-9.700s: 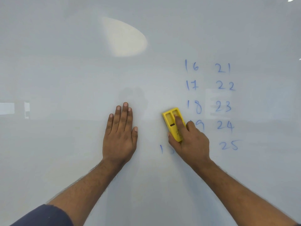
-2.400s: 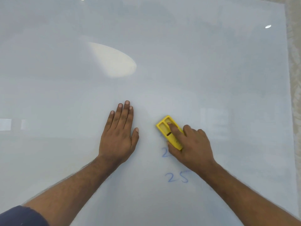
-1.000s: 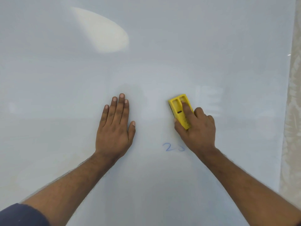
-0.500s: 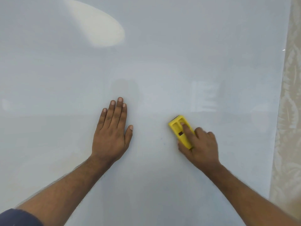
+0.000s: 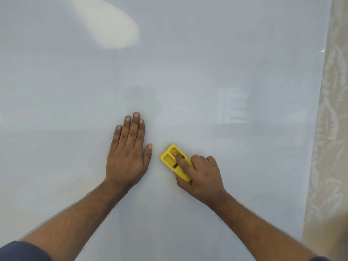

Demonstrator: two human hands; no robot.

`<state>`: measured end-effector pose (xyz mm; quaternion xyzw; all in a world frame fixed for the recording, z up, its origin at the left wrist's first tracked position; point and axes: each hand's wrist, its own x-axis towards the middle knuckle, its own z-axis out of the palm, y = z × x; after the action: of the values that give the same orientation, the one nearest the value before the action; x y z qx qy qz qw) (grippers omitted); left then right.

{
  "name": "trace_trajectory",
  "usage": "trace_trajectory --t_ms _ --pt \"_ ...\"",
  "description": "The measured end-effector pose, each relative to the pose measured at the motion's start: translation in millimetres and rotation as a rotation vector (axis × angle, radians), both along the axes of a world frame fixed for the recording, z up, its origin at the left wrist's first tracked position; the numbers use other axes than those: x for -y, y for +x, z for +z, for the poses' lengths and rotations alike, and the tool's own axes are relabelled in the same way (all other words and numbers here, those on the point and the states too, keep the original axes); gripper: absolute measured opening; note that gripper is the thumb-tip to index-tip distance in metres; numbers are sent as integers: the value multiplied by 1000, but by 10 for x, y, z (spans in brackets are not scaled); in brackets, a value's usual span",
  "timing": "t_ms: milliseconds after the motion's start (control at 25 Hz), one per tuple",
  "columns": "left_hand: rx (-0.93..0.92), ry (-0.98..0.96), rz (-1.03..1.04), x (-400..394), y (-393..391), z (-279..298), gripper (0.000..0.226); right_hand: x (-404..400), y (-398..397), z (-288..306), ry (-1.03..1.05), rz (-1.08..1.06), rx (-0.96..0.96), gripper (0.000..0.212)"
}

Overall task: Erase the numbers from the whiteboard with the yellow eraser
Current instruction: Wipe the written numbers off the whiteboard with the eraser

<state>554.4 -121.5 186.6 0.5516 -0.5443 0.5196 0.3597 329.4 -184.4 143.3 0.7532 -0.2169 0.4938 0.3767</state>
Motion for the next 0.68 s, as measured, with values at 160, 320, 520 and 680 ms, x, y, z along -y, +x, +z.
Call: trace_trajectory --t_ms 160,320,520,680 --pt "32 30 -6 -56 38 -23 66 149 -446 -31 -11 -98 -89 53" --pt "21 80 -28 -128 37 -18 68 136 -716 84 120 -200 38 55" --pt "108 128 -210 -207 -126 -160 72 18 -966 187 341 -270 340 58" --pt "324 248 -387 -139 -576 -164 75 -141 -1072 117 281 -275 69 58"
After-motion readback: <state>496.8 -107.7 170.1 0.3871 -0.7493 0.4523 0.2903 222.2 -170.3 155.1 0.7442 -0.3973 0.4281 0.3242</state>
